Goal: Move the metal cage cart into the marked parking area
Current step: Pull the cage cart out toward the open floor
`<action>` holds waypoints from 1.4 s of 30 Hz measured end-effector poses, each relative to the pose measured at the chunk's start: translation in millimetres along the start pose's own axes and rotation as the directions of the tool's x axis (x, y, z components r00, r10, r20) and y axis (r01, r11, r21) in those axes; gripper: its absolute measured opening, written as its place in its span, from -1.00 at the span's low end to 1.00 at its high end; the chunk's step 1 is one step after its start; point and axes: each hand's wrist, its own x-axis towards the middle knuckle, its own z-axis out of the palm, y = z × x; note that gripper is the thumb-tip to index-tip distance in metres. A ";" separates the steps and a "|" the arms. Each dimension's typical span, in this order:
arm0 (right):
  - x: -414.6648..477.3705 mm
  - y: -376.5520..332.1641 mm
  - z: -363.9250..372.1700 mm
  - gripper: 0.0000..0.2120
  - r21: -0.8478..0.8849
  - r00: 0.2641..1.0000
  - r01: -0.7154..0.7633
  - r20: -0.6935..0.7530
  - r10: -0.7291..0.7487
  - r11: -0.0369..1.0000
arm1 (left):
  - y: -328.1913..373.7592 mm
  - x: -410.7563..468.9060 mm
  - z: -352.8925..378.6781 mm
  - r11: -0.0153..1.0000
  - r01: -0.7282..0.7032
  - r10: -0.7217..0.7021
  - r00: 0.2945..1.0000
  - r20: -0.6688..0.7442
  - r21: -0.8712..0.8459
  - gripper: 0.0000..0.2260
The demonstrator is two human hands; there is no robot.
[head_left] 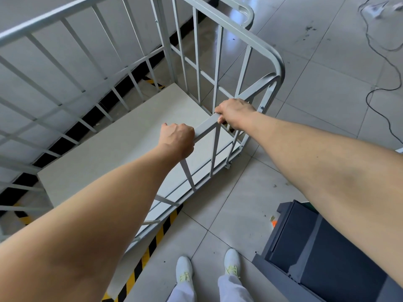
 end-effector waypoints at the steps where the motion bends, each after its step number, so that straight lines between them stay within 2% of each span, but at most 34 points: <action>1: 2.4 1.6 -0.8 -0.65 -0.001 1.000 -0.006 -0.001 0.006 1.000 | 1.0 2.6 -0.2 1.000 0.002 -0.002 1.000 -0.005 0.001 -0.81; 16: 26.5 16.0 -11.2 -0.70 -0.027 1.000 0.025 -0.013 -0.026 0.999 | 11.9 29.1 -7.6 0.998 0.042 -0.042 0.999 -0.002 0.036 -0.82; 27: 39.5 27.2 -13.0 -0.70 -0.087 0.991 0.111 -0.062 -0.116 0.990 | 16.3 42.1 -8.9 0.996 0.083 -0.082 0.997 -0.013 0.029 -0.84; 34: 37.7 25.6 -12.0 -0.74 -0.060 0.995 0.092 -0.039 -0.094 0.994 | 16.2 46.6 -24.7 0.997 0.074 -0.075 0.993 0.092 0.016 -0.85; 39: 39.7 23.9 -15.3 -0.71 -0.030 0.998 0.052 -0.016 -0.053 0.998 | 21.9 52.6 -37.1 0.999 -0.018 0.012 0.988 0.156 0.040 -0.84; 42: 36.9 21.7 -17.8 -0.77 -0.007 0.999 0.043 -0.018 -0.043 0.999 | 21.1 54.2 -39.6 0.998 -0.047 0.037 0.984 0.173 0.052 -0.82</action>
